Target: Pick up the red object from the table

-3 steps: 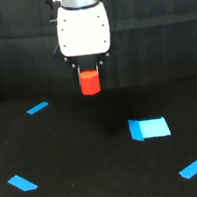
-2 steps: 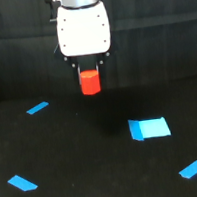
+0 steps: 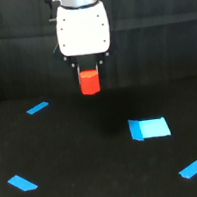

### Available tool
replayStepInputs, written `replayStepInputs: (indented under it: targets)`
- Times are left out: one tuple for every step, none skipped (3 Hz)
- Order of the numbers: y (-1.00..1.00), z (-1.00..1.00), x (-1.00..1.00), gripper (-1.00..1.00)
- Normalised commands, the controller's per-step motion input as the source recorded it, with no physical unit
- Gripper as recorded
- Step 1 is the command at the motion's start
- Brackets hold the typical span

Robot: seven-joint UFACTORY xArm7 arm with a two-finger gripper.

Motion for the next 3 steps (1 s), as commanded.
replayStepInputs:
  targets:
    - [-0.04,0.08,0.03,-0.97]
    - [-0.13,0.00,-0.05,-0.97]
    - [-0.03,0.04,0.06,-1.00]
